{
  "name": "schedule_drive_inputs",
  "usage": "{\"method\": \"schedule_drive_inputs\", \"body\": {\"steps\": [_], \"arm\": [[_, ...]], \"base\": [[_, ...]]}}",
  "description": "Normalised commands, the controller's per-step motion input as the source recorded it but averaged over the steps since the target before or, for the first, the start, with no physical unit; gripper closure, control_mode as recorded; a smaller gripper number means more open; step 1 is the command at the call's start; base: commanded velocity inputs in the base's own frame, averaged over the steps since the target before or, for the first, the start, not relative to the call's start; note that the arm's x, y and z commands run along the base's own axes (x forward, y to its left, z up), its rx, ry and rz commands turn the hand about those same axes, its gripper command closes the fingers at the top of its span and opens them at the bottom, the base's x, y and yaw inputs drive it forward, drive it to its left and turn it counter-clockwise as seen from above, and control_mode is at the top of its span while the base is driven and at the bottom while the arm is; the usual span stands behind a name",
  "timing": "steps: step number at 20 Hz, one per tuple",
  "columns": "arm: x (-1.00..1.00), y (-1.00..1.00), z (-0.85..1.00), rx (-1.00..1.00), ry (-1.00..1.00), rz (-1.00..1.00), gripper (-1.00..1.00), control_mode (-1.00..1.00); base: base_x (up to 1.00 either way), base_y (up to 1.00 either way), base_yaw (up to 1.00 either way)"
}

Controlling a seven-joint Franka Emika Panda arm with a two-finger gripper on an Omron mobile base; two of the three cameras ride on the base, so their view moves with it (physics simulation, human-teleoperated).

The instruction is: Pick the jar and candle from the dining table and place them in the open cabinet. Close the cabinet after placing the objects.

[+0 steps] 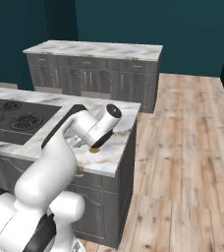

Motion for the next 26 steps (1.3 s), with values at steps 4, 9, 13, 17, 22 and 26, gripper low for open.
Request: {"method": "schedule_drive_inputs", "body": {"steps": [4,9,13,17,22,26], "arm": [[0.05,0.0,-0.26,0.0,0.0,0.02,-1.0,-1.0],[0.02,0.0,-0.01,0.04,-0.04,0.06,-1.0,-1.0],[0.03,0.0,0.0,0.03,-0.05,0.06,-1.0,-1.0],[0.0,0.0,-0.07,0.0,-0.1,0.05,-1.0,-1.0],[0.0,0.0,-0.02,0.02,-0.13,0.05,-1.0,-1.0],[0.0,0.0,-0.01,0.02,-0.14,0.03,-1.0,-1.0]], "base": [[0.0,0.0,0.0],[0.0,0.0,0.0],[0.0,0.0,0.0],[0.0,0.0,0.0],[0.0,0.0,0.0],[0.0,0.0,0.0]]}}
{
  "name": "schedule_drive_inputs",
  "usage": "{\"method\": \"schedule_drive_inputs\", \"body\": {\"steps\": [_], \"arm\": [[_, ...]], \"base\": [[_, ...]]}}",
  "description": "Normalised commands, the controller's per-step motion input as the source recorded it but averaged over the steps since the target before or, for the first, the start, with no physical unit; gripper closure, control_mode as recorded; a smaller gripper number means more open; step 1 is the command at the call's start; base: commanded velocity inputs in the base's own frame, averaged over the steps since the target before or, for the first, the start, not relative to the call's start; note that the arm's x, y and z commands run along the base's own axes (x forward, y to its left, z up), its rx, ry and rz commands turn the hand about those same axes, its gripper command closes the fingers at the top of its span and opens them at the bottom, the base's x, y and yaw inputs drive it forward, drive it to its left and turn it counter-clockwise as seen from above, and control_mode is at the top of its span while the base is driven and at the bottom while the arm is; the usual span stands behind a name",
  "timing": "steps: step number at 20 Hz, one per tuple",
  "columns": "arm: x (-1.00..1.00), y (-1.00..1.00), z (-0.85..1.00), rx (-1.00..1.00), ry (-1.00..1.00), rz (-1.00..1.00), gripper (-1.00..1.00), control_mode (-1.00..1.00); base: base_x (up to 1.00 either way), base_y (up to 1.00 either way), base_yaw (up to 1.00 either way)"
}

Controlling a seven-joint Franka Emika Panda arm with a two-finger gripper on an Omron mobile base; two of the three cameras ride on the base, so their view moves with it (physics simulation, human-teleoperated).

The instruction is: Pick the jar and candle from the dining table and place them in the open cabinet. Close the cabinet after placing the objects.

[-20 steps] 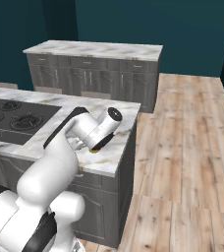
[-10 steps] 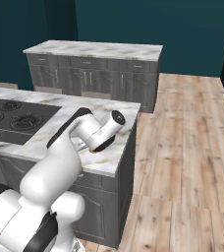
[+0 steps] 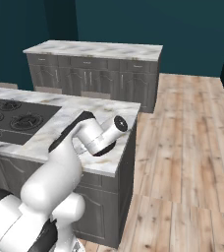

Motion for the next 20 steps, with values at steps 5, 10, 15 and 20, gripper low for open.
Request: {"method": "schedule_drive_inputs", "body": {"steps": [5,10,15,20], "arm": [[0.01,0.0,-0.02,0.0,-0.15,0.02,-1.0,-1.0],[0.02,0.0,-0.01,0.01,-0.12,0.01,-1.0,-1.0],[0.19,0.0,0.0,0.09,0.0,0.01,-1.0,-1.0],[0.27,0.0,0.0,0.12,0.01,0.04,-1.0,-1.0]], "base": [[0.0,0.0,0.0],[0.0,0.0,0.0],[0.0,0.0,0.0],[0.0,0.0,0.0]]}}
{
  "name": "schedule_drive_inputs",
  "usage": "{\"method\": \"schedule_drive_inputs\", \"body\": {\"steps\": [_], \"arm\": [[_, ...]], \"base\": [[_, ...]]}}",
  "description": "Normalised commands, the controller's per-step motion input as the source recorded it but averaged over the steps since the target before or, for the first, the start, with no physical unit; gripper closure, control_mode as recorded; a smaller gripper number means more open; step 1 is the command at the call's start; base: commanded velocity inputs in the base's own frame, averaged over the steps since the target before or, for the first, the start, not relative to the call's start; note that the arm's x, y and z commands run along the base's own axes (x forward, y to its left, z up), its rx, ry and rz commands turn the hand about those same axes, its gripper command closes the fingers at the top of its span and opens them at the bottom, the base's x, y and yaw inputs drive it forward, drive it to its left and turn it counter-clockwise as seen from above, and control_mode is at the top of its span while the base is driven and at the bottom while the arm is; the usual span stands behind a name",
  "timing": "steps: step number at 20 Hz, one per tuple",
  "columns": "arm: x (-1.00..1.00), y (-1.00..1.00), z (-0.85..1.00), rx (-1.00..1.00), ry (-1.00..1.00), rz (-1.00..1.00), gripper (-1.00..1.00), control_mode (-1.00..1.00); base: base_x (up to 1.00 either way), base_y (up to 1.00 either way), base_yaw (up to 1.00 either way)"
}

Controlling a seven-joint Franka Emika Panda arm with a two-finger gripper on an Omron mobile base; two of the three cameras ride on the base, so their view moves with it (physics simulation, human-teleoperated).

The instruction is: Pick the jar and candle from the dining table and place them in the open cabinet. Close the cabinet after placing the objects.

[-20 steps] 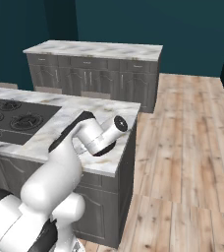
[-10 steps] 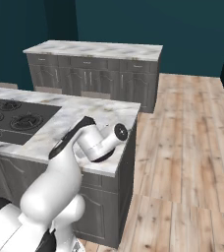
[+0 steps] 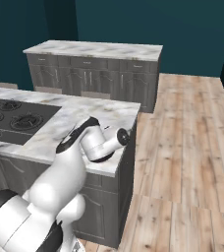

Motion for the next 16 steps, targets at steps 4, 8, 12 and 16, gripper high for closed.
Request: {"method": "schedule_drive_inputs", "body": {"steps": [4,8,12,16], "arm": [[0.22,-0.16,-0.14,0.03,0.0,0.04,-1.0,-1.0],[0.2,-0.04,-0.15,0.02,0.0,0.03,-1.0,-1.0],[0.23,0.0,-0.07,0.03,0.0,0.03,-1.0,-1.0],[0.18,0.0,0.0,0.05,0.0,0.03,-1.0,-1.0]], "base": [[0.0,0.0,0.0],[0.0,0.0,0.0],[0.0,0.0,0.0],[0.0,0.0,0.0]]}}
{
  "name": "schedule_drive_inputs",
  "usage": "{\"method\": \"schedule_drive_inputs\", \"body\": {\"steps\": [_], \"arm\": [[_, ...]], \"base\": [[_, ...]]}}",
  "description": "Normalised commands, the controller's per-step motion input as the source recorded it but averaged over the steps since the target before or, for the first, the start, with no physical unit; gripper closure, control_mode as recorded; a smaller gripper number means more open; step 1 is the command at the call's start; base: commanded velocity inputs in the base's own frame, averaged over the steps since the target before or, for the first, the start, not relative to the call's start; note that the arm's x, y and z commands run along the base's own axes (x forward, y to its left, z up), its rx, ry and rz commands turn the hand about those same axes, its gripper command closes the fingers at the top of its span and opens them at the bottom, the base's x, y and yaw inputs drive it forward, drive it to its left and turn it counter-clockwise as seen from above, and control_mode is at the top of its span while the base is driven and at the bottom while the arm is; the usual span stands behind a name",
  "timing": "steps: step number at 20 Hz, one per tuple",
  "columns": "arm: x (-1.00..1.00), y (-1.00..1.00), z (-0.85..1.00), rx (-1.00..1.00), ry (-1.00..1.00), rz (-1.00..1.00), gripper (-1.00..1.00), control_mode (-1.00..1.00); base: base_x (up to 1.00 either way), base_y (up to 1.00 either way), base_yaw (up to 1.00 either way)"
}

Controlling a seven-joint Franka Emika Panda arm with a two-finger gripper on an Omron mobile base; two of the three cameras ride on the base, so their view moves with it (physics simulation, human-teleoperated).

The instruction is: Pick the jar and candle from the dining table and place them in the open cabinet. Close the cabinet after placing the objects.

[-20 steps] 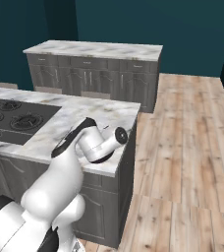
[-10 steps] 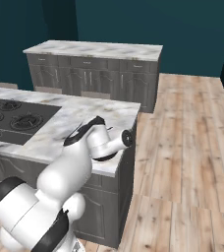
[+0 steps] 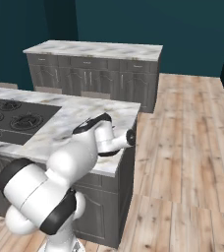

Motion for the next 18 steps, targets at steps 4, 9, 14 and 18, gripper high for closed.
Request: {"method": "schedule_drive_inputs", "body": {"steps": [4,9,14,18], "arm": [[0.02,0.0,-0.02,0.05,0.01,0.03,-1.0,-1.0],[0.0,0.01,-0.18,0.02,0.03,0.04,-1.0,-1.0],[0.11,0.01,-0.1,0.02,0.0,0.04,-1.0,-1.0],[0.02,0.08,-0.06,0.01,0.0,0.03,-1.0,-1.0]], "base": [[0.0,0.0,0.0],[0.0,0.0,0.0],[0.0,0.0,0.0],[0.0,0.0,0.0]]}}
